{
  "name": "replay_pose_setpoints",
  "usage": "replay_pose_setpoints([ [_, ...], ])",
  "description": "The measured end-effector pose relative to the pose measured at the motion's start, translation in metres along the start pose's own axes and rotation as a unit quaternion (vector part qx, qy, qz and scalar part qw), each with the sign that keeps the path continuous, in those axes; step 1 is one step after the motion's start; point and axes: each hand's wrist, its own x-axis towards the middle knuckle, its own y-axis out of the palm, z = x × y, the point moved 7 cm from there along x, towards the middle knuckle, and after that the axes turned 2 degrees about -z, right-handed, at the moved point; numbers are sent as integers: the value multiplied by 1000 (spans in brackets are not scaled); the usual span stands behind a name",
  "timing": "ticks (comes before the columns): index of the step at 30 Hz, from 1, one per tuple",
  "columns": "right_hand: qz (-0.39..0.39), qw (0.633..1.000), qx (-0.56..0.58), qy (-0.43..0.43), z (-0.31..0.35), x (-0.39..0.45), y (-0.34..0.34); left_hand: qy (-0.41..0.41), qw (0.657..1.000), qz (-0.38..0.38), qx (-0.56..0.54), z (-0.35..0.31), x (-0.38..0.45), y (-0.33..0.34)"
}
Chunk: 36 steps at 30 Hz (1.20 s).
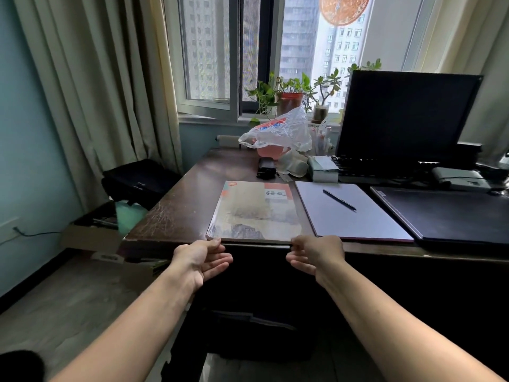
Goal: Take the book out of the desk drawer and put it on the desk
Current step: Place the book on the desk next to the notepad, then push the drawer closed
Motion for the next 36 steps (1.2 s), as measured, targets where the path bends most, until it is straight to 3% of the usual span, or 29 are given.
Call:
replay_pose_setpoints([
  [7, -27, 996, -74, -46, 2, -7, -6, 29, 998, -32, 50, -1, 1, -2],
  [10, -25, 996, -71, -50, 1, -8, -5, 117, 981, -66, 142, -6, 0, -12],
  [13, -6, 996, -73, -49, -4, -11, 0, 218, 929, -103, 282, -20, -9, -23],
  [16, 25, 994, -91, -59, -14, -19, 7, 262, 836, -126, 465, -21, -18, -36],
  [18, 62, 989, -120, -64, -25, -27, 15, 241, 790, -113, 552, -4, -17, -48],
  [24, 108, 984, -133, -53, -53, -43, 25, 98, 783, -26, 614, 89, 5, -108],
  [27, 120, 983, -134, -32, -73, -47, 29, 53, 751, -31, 658, 124, 10, -133],
  [33, 122, 981, -148, -4, -102, -47, 28, -10, 791, -66, 608, 160, 19, -161],
  [36, 129, 975, -182, -1, -117, -49, 29, -4, 783, -81, 617, 160, 15, -160],
])
